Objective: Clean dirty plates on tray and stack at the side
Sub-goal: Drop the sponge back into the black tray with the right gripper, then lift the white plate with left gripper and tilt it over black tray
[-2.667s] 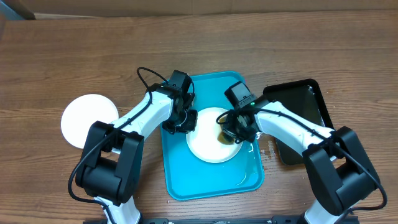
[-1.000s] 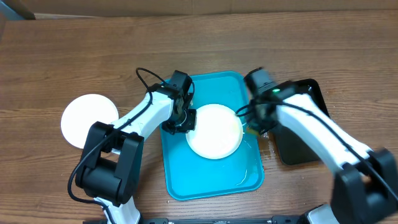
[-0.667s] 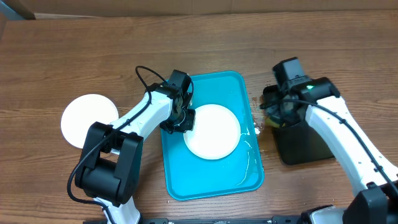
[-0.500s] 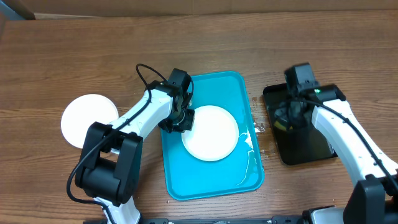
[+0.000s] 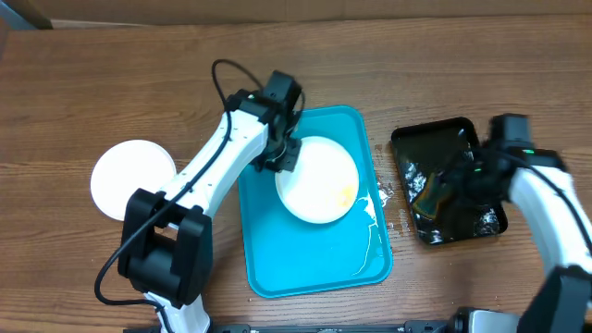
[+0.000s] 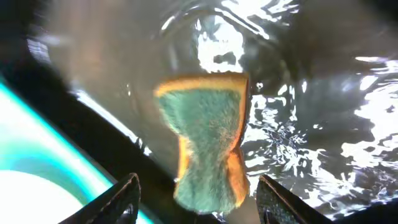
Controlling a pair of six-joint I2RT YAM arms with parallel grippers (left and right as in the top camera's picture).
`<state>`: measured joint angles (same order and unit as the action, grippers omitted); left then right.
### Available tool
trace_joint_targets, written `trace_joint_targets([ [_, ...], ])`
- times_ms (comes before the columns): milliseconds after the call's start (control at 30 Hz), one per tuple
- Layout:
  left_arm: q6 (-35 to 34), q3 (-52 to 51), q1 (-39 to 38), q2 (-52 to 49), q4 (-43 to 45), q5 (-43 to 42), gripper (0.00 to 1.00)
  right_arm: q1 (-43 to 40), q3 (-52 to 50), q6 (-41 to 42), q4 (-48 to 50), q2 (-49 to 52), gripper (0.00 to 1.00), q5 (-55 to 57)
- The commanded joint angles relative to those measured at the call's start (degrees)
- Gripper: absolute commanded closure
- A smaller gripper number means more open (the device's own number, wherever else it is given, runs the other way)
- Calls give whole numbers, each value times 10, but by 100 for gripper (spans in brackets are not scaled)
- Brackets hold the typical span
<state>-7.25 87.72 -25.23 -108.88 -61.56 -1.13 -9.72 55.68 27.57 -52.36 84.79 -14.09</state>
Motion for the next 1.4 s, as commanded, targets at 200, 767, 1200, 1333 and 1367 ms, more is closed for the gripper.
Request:
trace_joint_targets([
  [200,1,123,-106,-1,74,61,96,-97,29,-40,-40,-108,36,-66],
  [767,147,122,-303,-34,409,491,96,-103,29,-40,-67,-110,36,-51],
  [1200,349,122,-372,-34,540,590,96,-103,29,-40,-67,-110,35,-51],
  [1333,369,122,-379,-34,553,602,96,-103,29,-40,-67,-110,35,-51],
  [1367,370,122,-380,-34,554,603,96,-103,29,-40,-67,-110,36,-51],
])
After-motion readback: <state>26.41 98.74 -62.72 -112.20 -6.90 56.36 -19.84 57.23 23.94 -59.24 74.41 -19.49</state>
